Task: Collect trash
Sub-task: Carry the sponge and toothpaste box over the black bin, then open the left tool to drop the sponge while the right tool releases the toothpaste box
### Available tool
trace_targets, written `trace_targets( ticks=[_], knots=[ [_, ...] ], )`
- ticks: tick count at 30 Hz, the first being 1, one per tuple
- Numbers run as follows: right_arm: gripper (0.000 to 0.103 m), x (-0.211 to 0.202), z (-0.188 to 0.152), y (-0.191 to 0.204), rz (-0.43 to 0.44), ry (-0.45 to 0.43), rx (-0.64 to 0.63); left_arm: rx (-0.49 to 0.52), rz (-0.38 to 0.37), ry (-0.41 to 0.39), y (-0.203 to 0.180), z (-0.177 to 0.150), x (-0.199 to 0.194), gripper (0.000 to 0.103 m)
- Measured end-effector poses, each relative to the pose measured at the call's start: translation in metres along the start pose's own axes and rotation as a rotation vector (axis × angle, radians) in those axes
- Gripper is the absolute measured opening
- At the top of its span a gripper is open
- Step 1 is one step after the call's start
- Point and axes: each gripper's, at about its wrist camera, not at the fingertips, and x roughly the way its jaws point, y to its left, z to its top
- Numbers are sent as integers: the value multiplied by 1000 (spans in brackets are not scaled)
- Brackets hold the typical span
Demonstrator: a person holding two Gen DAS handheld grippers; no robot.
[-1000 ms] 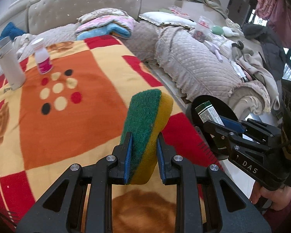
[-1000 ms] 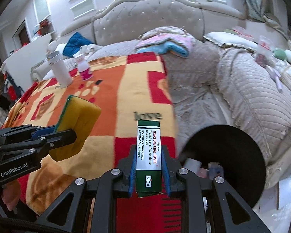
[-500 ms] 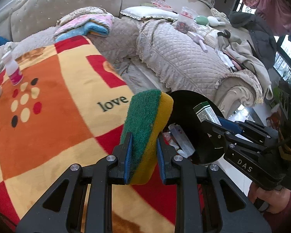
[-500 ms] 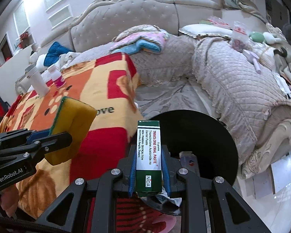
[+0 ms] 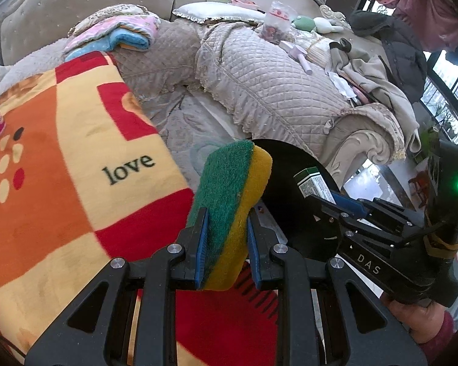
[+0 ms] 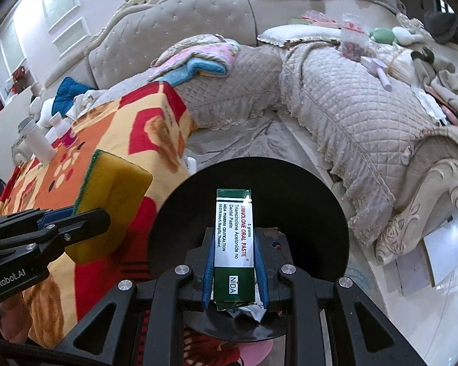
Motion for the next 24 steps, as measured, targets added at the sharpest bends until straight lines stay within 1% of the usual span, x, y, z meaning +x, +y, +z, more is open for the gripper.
trace_targets(
  ticks=[15,24],
  knots=[
    [22,9,5,-11,-3,3,33,-25,-89,-22,-6,13,8,21],
    [22,15,2,-15,-11,21,52,-45,-129,-6,-7,13,16,22]
  ],
)
